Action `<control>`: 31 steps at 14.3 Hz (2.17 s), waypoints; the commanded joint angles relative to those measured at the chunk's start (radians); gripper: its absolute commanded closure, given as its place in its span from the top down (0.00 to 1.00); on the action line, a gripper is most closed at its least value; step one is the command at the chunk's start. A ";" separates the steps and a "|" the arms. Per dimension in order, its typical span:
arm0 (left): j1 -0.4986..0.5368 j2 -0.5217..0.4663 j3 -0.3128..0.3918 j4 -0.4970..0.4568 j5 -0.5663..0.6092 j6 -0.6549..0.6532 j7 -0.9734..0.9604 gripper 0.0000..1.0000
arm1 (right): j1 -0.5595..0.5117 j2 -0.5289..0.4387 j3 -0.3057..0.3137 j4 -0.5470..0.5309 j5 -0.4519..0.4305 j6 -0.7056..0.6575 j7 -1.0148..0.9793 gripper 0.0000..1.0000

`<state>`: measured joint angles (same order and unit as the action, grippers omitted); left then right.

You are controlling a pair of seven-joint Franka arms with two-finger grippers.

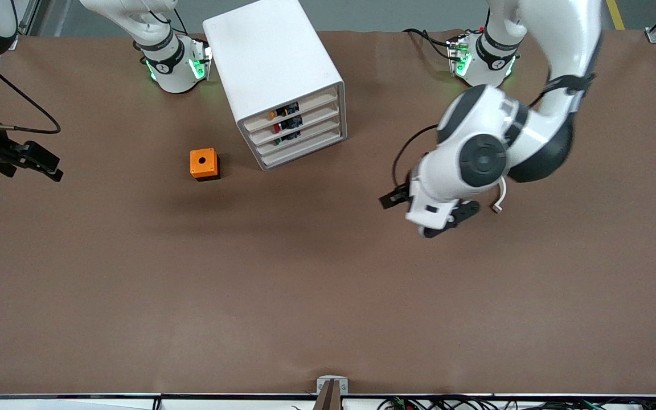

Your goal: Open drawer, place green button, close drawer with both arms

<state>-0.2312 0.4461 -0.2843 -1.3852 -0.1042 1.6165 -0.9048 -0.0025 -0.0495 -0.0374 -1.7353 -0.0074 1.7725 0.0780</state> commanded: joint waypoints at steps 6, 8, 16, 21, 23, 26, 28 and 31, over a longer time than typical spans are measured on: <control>0.240 -0.219 0.029 -0.060 0.020 -0.288 0.536 1.00 | -0.017 -0.007 0.013 0.011 -0.013 -0.002 -0.006 1.00; 0.170 -0.294 0.181 -0.128 0.021 -0.302 0.671 1.00 | -0.017 -0.007 0.013 -0.016 -0.013 0.040 -0.007 1.00; 0.165 -0.529 0.338 -0.486 0.084 -0.011 0.900 1.00 | -0.024 -0.007 0.013 -0.029 -0.013 0.047 -0.009 1.00; 0.181 -0.455 0.327 -0.338 0.100 0.063 0.900 1.00 | -0.025 -0.007 0.013 -0.029 -0.013 0.047 -0.009 1.00; 0.179 -0.452 0.327 -0.301 0.097 0.065 0.900 1.00 | -0.028 -0.007 0.013 -0.029 -0.013 0.047 -0.009 1.00; 0.179 -0.454 0.329 -0.272 0.100 0.056 0.896 1.00 | -0.028 -0.007 0.013 -0.029 -0.013 0.047 -0.011 1.00; 0.170 -0.454 0.327 -0.247 0.100 0.037 0.893 1.00 | -0.028 -0.007 0.013 -0.029 -0.013 0.047 -0.011 1.00; 0.158 -0.452 0.326 -0.201 0.100 -0.016 0.893 1.00 | -0.028 -0.007 0.013 -0.029 -0.011 0.047 -0.011 1.00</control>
<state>-0.0683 -0.0210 0.0491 -1.6406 -0.0242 1.6455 -0.0068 -0.0096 -0.0459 -0.0385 -1.7534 -0.0075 1.8141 0.0776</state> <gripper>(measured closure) 0.000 0.000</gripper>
